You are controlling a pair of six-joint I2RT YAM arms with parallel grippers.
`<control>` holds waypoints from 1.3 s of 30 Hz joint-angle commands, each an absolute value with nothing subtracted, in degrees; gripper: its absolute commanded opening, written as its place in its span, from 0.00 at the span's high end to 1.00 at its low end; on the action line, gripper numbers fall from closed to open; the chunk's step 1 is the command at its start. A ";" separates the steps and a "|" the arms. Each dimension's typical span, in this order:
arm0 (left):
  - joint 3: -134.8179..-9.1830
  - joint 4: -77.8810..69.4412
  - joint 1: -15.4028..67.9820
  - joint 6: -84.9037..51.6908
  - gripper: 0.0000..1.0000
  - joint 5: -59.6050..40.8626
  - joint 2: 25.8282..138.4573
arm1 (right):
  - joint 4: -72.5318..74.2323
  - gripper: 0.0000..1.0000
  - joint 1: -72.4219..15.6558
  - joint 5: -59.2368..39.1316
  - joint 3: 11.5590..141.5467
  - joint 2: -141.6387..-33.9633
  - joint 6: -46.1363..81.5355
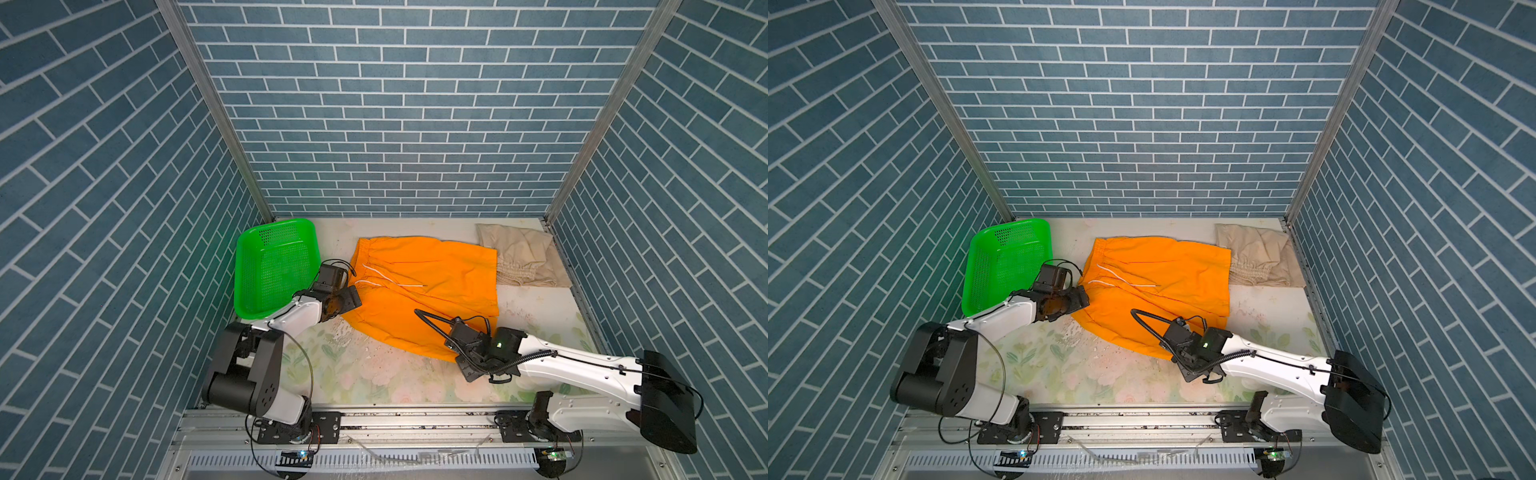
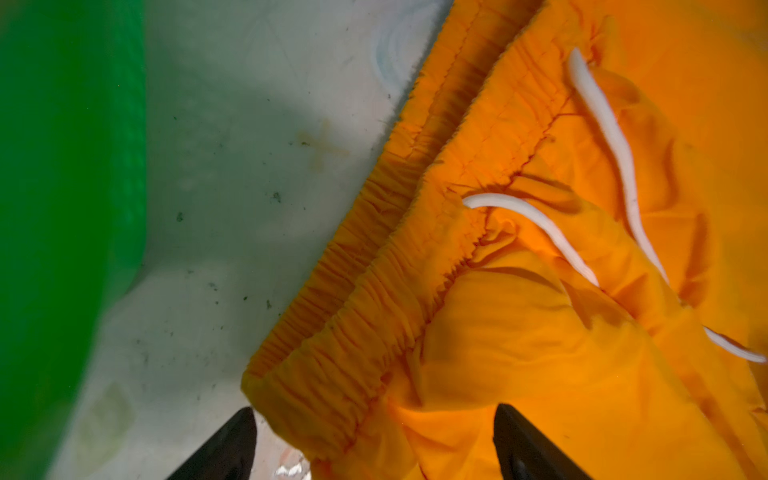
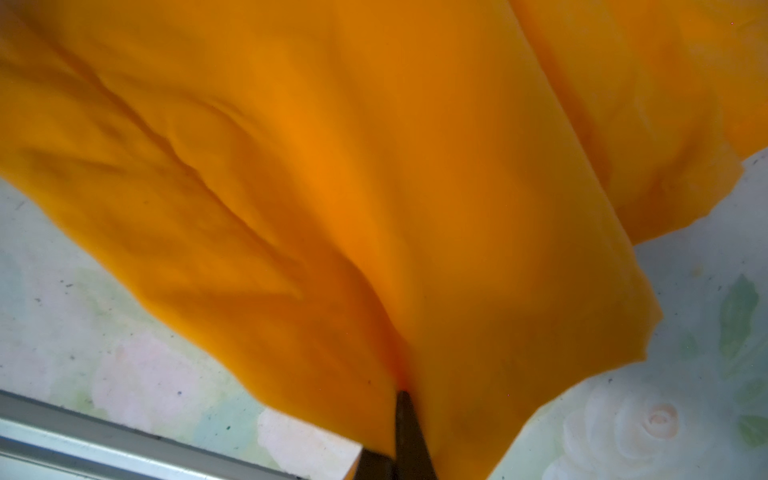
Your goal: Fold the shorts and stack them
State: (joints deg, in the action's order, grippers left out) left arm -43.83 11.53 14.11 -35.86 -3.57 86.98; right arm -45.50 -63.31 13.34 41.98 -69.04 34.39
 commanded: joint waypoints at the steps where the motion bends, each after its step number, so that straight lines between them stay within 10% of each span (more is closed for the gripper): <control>1: -43.37 6.95 14.31 -37.24 0.11 -3.38 89.39 | -44.93 1.00 -63.16 14.80 41.16 -67.00 37.92; 4: -43.67 5.83 14.33 -37.34 0.18 -3.75 91.70 | -44.73 1.00 -63.16 16.08 40.81 -66.28 38.64; 9: -44.93 7.40 14.33 -36.06 0.64 -4.71 92.14 | -46.23 1.00 -63.16 20.52 40.44 -63.72 39.80; 14: -49.01 19.11 14.58 -31.91 0.89 -2.13 88.93 | -48.49 1.00 -63.12 25.78 41.34 -60.73 39.52; 39: -71.60 66.38 14.94 -16.84 0.93 6.76 72.40 | -74.95 1.00 -77.17 50.34 70.87 -58.05 34.21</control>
